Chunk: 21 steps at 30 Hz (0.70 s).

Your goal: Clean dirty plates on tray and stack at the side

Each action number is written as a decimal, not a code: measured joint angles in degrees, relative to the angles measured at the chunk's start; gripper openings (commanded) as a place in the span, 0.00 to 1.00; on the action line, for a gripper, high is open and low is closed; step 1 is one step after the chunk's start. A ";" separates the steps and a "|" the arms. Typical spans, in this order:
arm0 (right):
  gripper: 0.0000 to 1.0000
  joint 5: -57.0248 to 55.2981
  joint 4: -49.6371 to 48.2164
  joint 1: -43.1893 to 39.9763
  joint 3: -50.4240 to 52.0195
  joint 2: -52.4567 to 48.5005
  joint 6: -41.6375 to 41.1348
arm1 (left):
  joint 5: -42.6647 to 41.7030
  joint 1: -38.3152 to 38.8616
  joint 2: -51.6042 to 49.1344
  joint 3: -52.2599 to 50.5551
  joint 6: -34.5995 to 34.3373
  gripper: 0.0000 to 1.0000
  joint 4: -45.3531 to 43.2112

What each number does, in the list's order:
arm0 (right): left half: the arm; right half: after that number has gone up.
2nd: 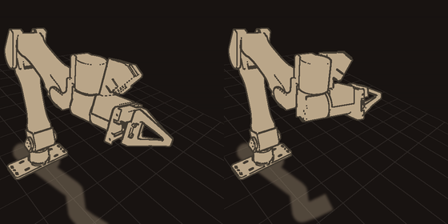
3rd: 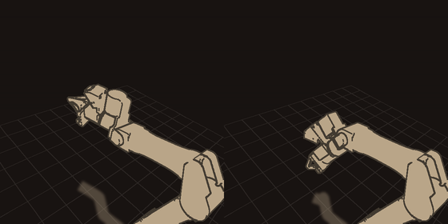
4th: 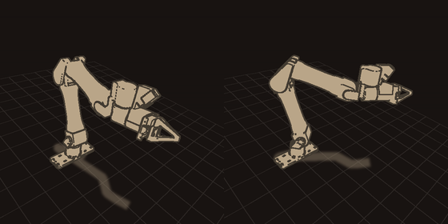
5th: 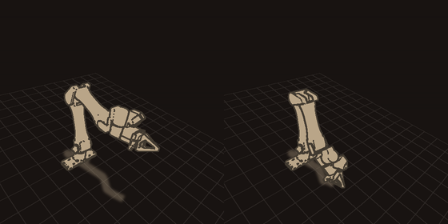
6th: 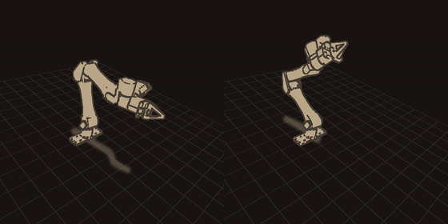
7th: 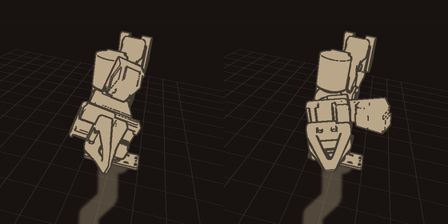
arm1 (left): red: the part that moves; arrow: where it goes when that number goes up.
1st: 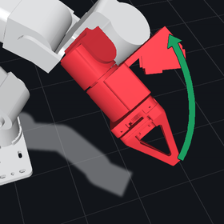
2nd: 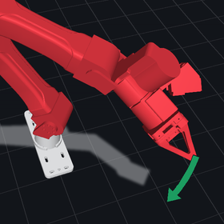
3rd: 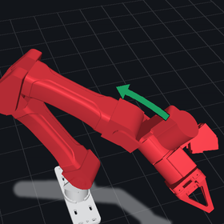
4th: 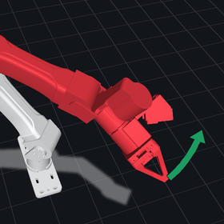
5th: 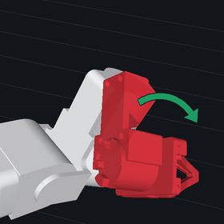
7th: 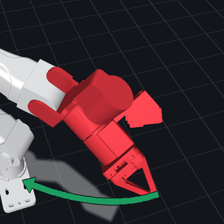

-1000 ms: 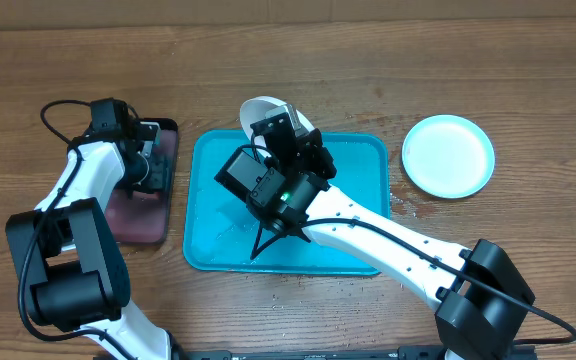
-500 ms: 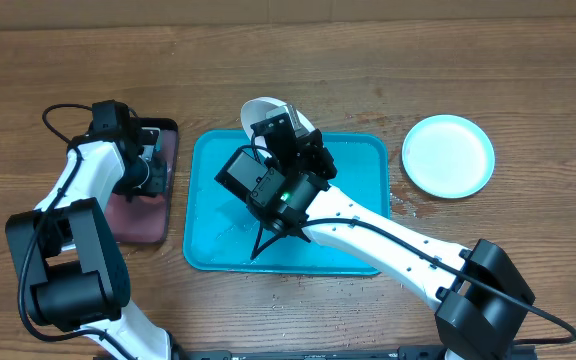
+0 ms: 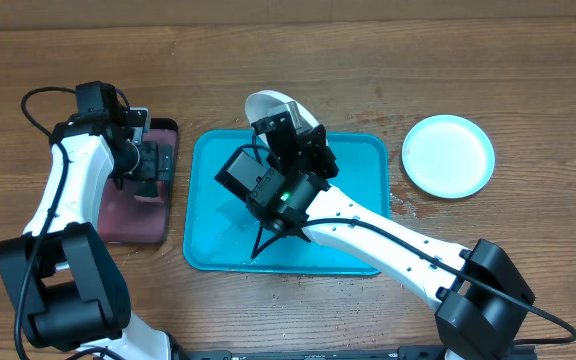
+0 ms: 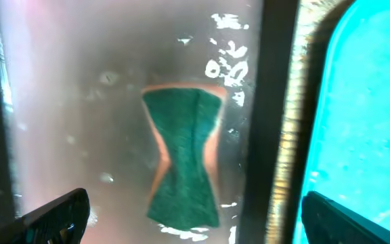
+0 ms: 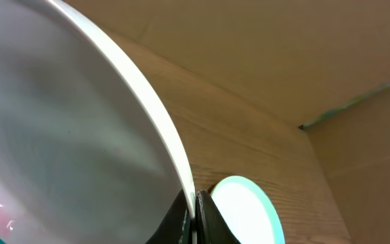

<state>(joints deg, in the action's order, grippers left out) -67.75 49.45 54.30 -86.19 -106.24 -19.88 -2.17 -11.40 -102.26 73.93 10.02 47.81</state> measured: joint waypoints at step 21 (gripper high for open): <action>0.04 63.47 9.70 -47.95 0.11 4.61 -20.85 | -5.84 0.00 0.00 0.00 -4.13 1.00 4.37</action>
<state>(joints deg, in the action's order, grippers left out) -4.27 59.16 6.35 -86.08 -101.62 -40.73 -8.01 -11.40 -102.26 73.93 5.89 52.18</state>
